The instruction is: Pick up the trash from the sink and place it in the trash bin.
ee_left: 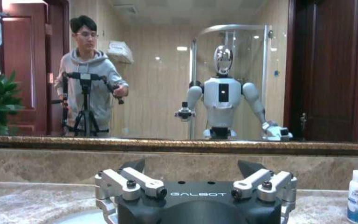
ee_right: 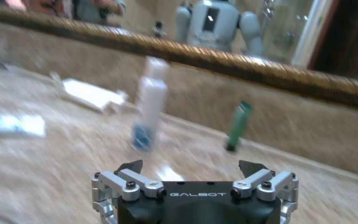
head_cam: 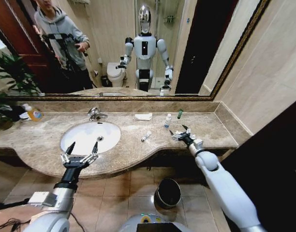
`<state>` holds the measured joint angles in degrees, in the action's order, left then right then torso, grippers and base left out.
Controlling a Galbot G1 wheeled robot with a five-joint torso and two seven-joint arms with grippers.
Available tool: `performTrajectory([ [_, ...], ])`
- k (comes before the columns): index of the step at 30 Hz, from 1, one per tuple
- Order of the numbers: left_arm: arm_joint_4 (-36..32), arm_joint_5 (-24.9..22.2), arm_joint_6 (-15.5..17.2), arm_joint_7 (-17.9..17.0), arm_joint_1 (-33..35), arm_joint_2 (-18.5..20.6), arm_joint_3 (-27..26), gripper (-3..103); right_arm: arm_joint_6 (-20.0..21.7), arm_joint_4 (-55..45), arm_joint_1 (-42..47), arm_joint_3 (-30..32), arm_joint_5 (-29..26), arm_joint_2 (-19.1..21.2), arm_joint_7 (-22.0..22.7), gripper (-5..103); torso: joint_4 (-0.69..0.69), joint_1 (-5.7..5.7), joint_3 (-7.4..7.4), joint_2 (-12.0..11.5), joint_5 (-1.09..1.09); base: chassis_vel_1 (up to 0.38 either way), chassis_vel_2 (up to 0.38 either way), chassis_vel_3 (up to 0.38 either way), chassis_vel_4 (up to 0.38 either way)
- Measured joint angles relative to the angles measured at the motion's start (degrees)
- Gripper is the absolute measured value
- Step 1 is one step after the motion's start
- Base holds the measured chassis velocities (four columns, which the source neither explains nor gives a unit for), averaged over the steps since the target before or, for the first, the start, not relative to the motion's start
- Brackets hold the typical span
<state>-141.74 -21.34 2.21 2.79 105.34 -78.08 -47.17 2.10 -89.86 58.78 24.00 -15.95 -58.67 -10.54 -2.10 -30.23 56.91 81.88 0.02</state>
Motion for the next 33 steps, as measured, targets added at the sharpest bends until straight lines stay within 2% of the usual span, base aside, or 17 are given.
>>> performTrajectory([
  [4, 0.0, 0.0, 0.0, 0.0, 0.0, 0.0, 0.0, 100, -1.02, 3.16, -0.17, 0.76, -1.58, 0.52, -0.7, 100, 0.01, 0.0, 0.0, 0.0, -0.01, 0.0, 0.0, 0.0, 0.0],
  [7, 0.0, 0.0, 0.0, 0.0, 0.0, 0.0, 0.0, 100, -1.92, 5.32, -2.36, 0.59, -1.53, -1.08, -1.09, 100, -0.01, 0.0, 0.0, 0.0, 0.0, 0.0, 0.0, 0.0, 0.0],
  [18, 0.0, 0.0, 0.0, 0.0, 0.0, 0.0, 0.0, 100, -1.4, 7.57, -4.62, -1.83, -0.24, -2.32, -1.05, 97, -0.01, 0.0, 0.0, 0.0, -0.01, 0.0, 0.0, 0.0, 0.0],
  [19, 0.0, 0.0, 0.0, 0.0, 0.0, 0.0, 0.0, 100, -1.59, 7.6, -4.46, -1.75, -0.45, -2.31, -1.02, 92, -0.01, 0.0, -0.01, 0.0, -0.02, 0.0, 0.0, 0.0, 0.0],
  [20, 0.0, 0.0, 0.0, 0.0, 0.0, 0.0, 0.0, 100, -1.59, 7.6, -4.46, -1.75, -0.45, -2.31, -1.02, 92, -0.01, 0.0, -0.01, 0.0, -0.02, 0.0, 0.0, 0.0, 0.0],
  [22, 0.0, 0.0, 0.0, 0.0, 0.0, 0.0, 0.0, 100, -1.74, 7.33, -3.99, -1.33, -0.88, -2.21, -0.98, 82, -0.01, 0.0, -0.01, 0.0, -0.02, 0.0, 0.0, 0.0, 0.0],
  [23, 0.0, 0.0, 0.0, 0.0, 0.0, 0.0, 0.0, 100, -1.74, 7.33, -3.99, -1.33, -0.88, -2.21, -0.98, 82, -0.01, 0.0, -0.01, 0.0, -0.02, 0.0, 0.0, 0.0, 0.0],
  [26, 0.0, 0.0, 0.0, 0.0, 0.0, 0.0, 0.0, 100, -1.94, 7.06, -3.38, -0.47, -1.87, -2.03, -0.87, 65, -0.01, 0.0, -0.01, 0.01, -0.02, 0.0, 0.0, 0.0, 0.0],
  [27, 0.0, 0.0, 0.0, 0.0, 0.0, 0.0, 0.0, 100, -1.94, 7.06, -3.38, -0.47, -1.87, -2.03, -0.87, 65, -0.01, 0.0, -0.01, 0.01, -0.02, 0.0, 0.0, 0.0, 0.0],
  [30, 0.0, 0.0, 0.0, 0.0, 0.0, 0.0, 0.0, 100, -2.21, 7.02, -3.0, 0.46, -2.24, -2.02, -0.61, 49, 0.0, 0.01, -0.01, 0.01, -0.02, 0.0, 0.0, 0.0, 0.0],
  [32, 0.0, 0.0, 0.0, 0.0, 0.0, 0.0, 0.0, 100, -2.23, 6.91, -2.92, 0.67, -2.27, -2.02, -0.55, 49, 0.0, 0.01, -0.01, 0.01, -0.02, 0.0, 0.0, 0.0, 0.0],
  [33, 0.0, 0.0, 0.0, 0.0, 0.0, 0.0, 0.0, 100, -2.23, 6.82, -2.84, 0.84, -2.32, -2.03, -0.49, 43, -0.01, 0.01, -0.01, 0.01, -0.02, 0.0, 0.0, 0.0, 0.0],
])
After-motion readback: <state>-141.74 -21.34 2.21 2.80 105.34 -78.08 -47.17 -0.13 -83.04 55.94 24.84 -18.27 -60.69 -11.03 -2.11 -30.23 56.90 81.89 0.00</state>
